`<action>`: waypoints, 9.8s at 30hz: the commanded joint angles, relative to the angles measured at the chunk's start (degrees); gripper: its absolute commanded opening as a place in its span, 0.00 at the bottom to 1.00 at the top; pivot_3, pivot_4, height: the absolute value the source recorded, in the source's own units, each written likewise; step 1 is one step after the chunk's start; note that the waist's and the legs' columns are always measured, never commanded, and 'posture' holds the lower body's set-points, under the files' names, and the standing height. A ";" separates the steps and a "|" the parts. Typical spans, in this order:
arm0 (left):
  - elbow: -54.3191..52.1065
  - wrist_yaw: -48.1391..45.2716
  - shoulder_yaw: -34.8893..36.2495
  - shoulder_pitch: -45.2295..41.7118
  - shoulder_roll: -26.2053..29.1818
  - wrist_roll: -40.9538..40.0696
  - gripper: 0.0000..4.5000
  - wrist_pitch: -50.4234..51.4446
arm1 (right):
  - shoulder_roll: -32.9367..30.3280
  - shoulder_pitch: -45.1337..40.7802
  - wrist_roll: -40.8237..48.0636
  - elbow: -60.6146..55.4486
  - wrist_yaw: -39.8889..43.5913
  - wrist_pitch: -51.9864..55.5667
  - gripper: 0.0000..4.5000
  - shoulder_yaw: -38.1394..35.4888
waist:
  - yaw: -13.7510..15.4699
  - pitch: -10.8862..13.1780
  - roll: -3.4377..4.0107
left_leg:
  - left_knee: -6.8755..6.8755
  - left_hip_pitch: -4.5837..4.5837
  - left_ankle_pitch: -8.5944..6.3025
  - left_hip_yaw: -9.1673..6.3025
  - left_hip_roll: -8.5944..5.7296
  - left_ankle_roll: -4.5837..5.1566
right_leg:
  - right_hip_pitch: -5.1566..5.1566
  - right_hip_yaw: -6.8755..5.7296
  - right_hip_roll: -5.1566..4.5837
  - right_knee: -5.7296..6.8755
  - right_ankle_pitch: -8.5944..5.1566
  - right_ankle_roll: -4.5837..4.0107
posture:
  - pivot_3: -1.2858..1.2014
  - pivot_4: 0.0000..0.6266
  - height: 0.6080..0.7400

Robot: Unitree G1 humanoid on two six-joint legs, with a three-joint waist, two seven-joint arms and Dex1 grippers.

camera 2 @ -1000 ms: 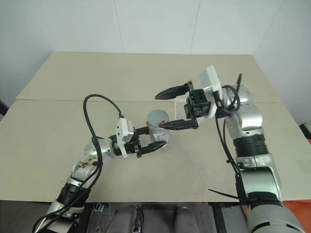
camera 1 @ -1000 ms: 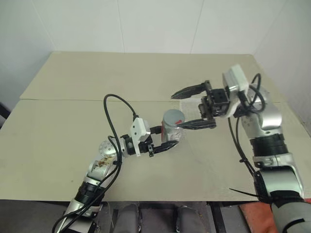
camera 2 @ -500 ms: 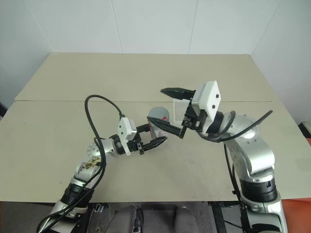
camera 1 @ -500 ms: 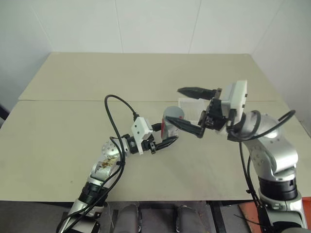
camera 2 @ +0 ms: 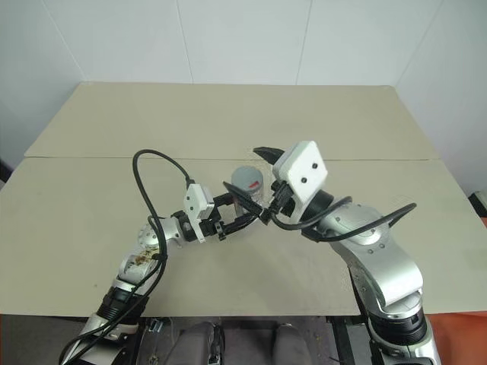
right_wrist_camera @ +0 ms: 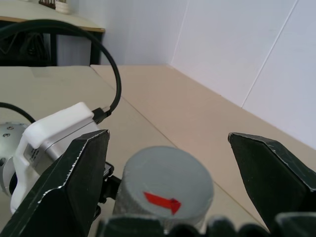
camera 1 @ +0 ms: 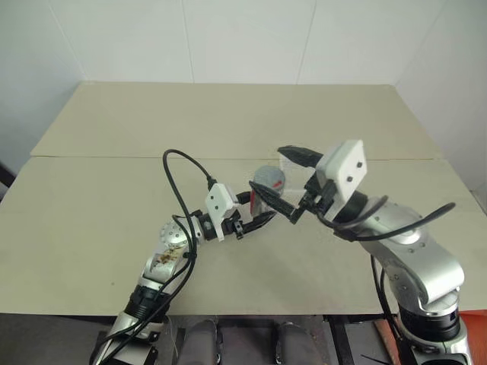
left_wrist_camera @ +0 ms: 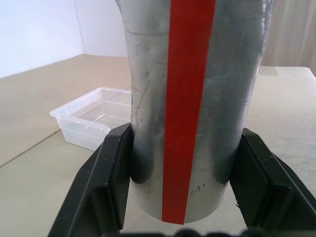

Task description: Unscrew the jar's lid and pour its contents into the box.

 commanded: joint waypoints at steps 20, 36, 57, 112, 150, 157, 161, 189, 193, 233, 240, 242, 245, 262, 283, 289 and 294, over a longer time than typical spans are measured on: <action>-0.11 0.03 0.88 -1.91 -1.12 -0.92 0.55 -1.26 | 3.39 0.26 -2.88 1.50 -2.33 -2.29 1.00 0.55 | 0.01 0.00 0.00 | 0.00 0.00 0.00 0.00 0.00 0.00 | 0.00 0.00 0.00 0.00 0.00 0.00 | 0.52 0.24 1.00; 0.19 -1.22 0.72 -1.89 -0.43 -0.91 0.55 -1.55 | 2.95 0.73 -3.20 2.59 -0.97 -4.03 0.63 1.10 | -0.04 0.00 0.00 | 0.00 0.01 0.00 0.00 0.00 0.00 | 0.01 0.00 0.01 0.00 0.00 0.00 | 0.52 0.24 1.00; -2.35 -6.59 0.57 -0.93 1.47 -3.13 0.55 -0.13 | -4.69 -5.20 4.10 18.14 22.57 -16.59 0.63 -1.59 | -0.03 0.00 0.00 | 0.01 0.03 0.00 0.00 0.01 0.01 | 0.03 0.00 0.01 -0.01 0.00 0.00 | 0.52 0.24 1.00; -5.78 -7.04 -0.66 1.02 2.67 -3.97 0.55 1.44 | -7.74 -42.10 27.23 71.71 65.77 -45.05 0.63 24.10 | -0.11 0.02 0.03 | 0.03 0.02 0.02 0.04 0.11 -0.03 | -0.01 0.01 0.00 0.03 0.01 -0.01 | 0.52 0.24 1.00; -2.53 -7.39 -1.09 -0.82 1.27 -3.67 0.55 -0.25 | -6.18 -26.93 17.66 51.71 60.98 -34.68 0.99 4.28 | 0.03 0.02 0.03 | 0.03 0.00 0.01 0.04 0.08 -0.02 | -0.02 0.00 -0.02 0.04 0.01 -0.01 | 0.52 0.24 1.00; -2.92 -6.90 -0.78 -0.69 1.05 -3.75 0.55 -0.16 | -2.92 -26.94 12.02 53.61 59.38 -35.62 0.99 3.42 | 0.02 0.02 0.03 | 0.04 0.00 0.02 0.04 0.05 -0.02 | -0.02 -0.01 -0.01 0.04 0.01 -0.01 | 0.52 0.24 1.00; -2.96 -6.93 -0.76 -0.52 1.04 -3.69 0.55 -0.64 | -2.07 -27.43 10.87 54.95 60.21 -35.29 0.99 2.75 | 0.06 0.02 0.03 | 0.04 -0.01 0.02 0.04 0.04 -0.02 | -0.02 -0.01 -0.01 0.02 0.01 -0.01 | 0.52 0.24 1.00; -1.82 -8.33 -0.66 -0.61 1.09 -4.02 0.55 -1.46 | -6.32 -27.48 8.52 60.14 64.76 -37.01 0.99 -2.62 | 0.09 0.02 0.03 | 0.03 0.00 0.02 0.05 0.04 -0.03 | -0.01 -0.01 -0.01 0.02 0.01 -0.01 | 0.52 0.24 1.00; -1.72 -8.53 -0.62 -0.65 0.96 -3.96 0.55 -1.45 | -6.94 -27.42 8.27 60.75 65.22 -37.46 0.99 -3.33 | 0.03 0.02 0.03 | 0.03 0.00 0.02 0.06 0.04 -0.03 | -0.01 0.00 0.00 0.02 0.01 -0.01 | 0.52 0.24 1.00; -1.81 -7.70 -0.27 -0.45 0.74 -2.51 0.55 -1.83 | -0.87 -26.35 4.73 52.04 59.55 -33.87 0.99 -0.82 | -0.01 0.02 0.03 | 0.03 0.02 0.02 0.06 0.04 -0.03 | -0.01 0.00 0.01 0.03 0.01 -0.01 | 0.52 0.24 1.00; -1.52 -7.74 -0.40 -0.41 0.72 -2.57 0.55 -2.17 | -2.40 -25.74 5.02 53.17 59.90 -33.81 0.99 -1.85 | 0.01 0.02 0.03 | 0.04 0.01 0.02 0.06 0.04 -0.03 | -0.01 0.00 0.00 0.03 0.01 -0.01 | 0.52 0.24 1.00; -1.48 -7.80 -0.44 -0.42 0.73 -2.63 0.55 -2.14 | -2.88 -25.45 5.04 53.21 59.85 -33.90 0.99 -2.23 | 0.01 0.02 0.03 | 0.03 0.02 0.02 0.06 0.05 -0.03 | -0.01 0.00 0.01 0.03 0.01 -0.01 | 0.52 0.24 1.00; -1.42 -7.94 -0.48 -0.47 0.80 -2.69 0.55 -2.13 | -3.82 -25.03 4.91 53.39 59.72 -34.26 0.99 -2.95 | 0.03 0.02 0.03 | 0.03 0.01 0.02 0.06 0.04 -0.03 | -0.01 0.00 0.01 0.03 0.01 -0.01 | 0.52 0.24 1.00; 0.00 -8.82 -0.35 -1.75 0.77 -2.72 0.55 -2.42 | -8.13 -23.84 5.32 55.10 61.18 -36.90 0.99 -5.61 | -0.04 0.02 0.03 | 0.03 0.02 0.02 0.06 0.05 -0.03 | -0.01 0.01 0.01 0.02 0.01 -0.01 | 0.52 0.24 1.00; -0.53 -8.57 -0.39 -1.09 0.97 -2.72 0.55 -2.39 | -9.54 -11.99 11.61 33.28 47.77 -22.21 0.99 -7.66 | 0.04 0.02 0.03 | 0.03 0.03 0.02 0.05 0.07 -0.03 | 0.00 0.03 0.00 0.02 0.01 -0.01 | 0.52 0.24 1.00; -0.40 -8.80 -0.47 -1.32 1.05 -2.75 0.55 -2.36 | -7.55 -11.87 11.55 30.86 44.11 -21.51 0.99 -6.69 | 0.07 0.02 0.03 | 0.03 0.02 0.02 0.06 0.05 -0.02 | 0.00 0.03 0.01 0.01 0.01 -0.01 | 0.52 0.24 1.00; -0.20 -8.83 -0.49 -1.46 0.97 -2.68 0.55 -2.51 | -6.94 -12.30 11.88 30.70 45.13 -21.42 0.99 -5.43 | 0.08 0.02 0.03 | 0.04 0.02 0.01 0.06 0.04 -0.02 | 0.01 0.03 0.01 0.00 0.01 -0.01 | 0.52 0.24 1.00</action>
